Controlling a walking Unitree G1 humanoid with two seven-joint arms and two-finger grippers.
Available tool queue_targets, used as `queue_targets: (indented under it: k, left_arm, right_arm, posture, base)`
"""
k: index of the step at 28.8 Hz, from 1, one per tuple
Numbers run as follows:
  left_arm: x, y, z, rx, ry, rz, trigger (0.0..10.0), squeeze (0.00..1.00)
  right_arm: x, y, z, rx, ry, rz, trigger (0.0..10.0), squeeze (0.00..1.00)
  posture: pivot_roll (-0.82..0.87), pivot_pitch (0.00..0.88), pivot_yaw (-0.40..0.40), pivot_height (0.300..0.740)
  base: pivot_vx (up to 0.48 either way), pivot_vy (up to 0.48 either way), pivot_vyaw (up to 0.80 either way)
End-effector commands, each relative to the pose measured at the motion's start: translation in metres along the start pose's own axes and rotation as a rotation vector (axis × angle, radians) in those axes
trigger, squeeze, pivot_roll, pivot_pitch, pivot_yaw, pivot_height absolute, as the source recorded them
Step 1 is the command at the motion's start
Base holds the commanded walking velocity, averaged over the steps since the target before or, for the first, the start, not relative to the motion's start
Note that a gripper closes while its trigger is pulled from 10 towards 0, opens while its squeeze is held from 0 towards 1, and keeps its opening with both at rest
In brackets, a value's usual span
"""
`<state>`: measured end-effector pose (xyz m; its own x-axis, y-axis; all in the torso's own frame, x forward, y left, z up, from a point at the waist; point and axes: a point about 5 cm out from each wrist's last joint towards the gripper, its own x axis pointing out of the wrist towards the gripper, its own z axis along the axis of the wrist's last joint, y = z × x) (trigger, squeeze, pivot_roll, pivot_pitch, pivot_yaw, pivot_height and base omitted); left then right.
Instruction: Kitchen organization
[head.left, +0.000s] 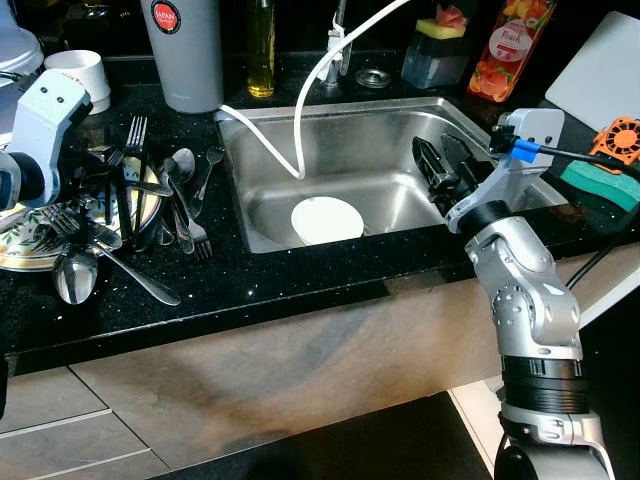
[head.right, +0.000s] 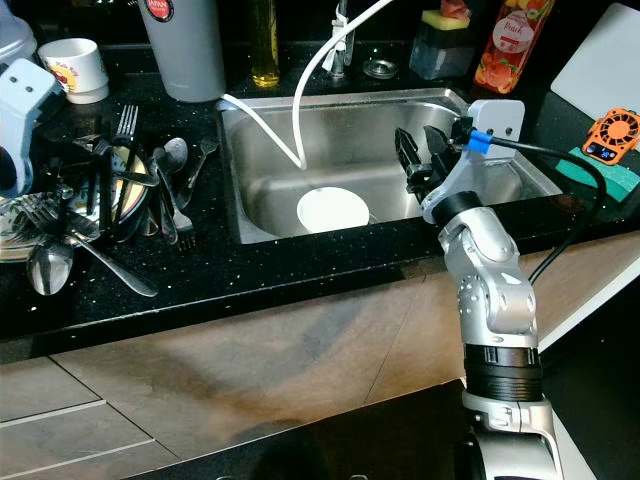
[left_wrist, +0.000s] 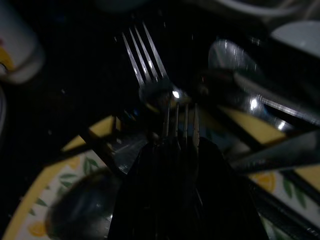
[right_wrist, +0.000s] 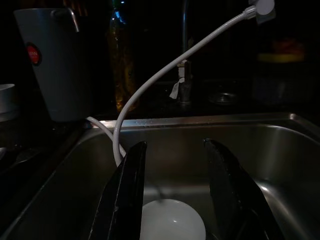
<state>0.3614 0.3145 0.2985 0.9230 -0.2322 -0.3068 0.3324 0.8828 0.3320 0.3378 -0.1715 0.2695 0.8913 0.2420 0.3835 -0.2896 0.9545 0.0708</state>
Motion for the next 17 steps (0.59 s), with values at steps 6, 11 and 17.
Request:
queue_targets:
  k: [6,11,17]
  left_arm:
    - [-0.023,0.008,0.055,0.039,-0.197,0.026,10.0,0.00]
    - [-0.033,0.006,0.077,0.050,-0.283,0.038,10.0,0.00]
    - [0.010,-0.031,0.080,-0.069,-0.341,-0.048,10.0,0.00]
  right_arm:
    - [-0.001,-0.002,0.001,0.011,-0.009,-0.009,10.0,0.00]
    - [-0.001,-0.002,0.001,0.014,-0.008,-0.011,10.0,0.00]
    - [0.001,-0.003,0.002,0.027,-0.024,-0.027,10.0,0.00]
  posture:
    - [0.09,0.085,-0.039,0.740]
    - [0.09,0.085,-0.040,0.740]
    - [0.09,0.082,-0.039,0.740]
  base:
    - [0.000,0.000,0.00]
    - [0.000,0.000,0.00]
    - [0.000,0.000,0.00]
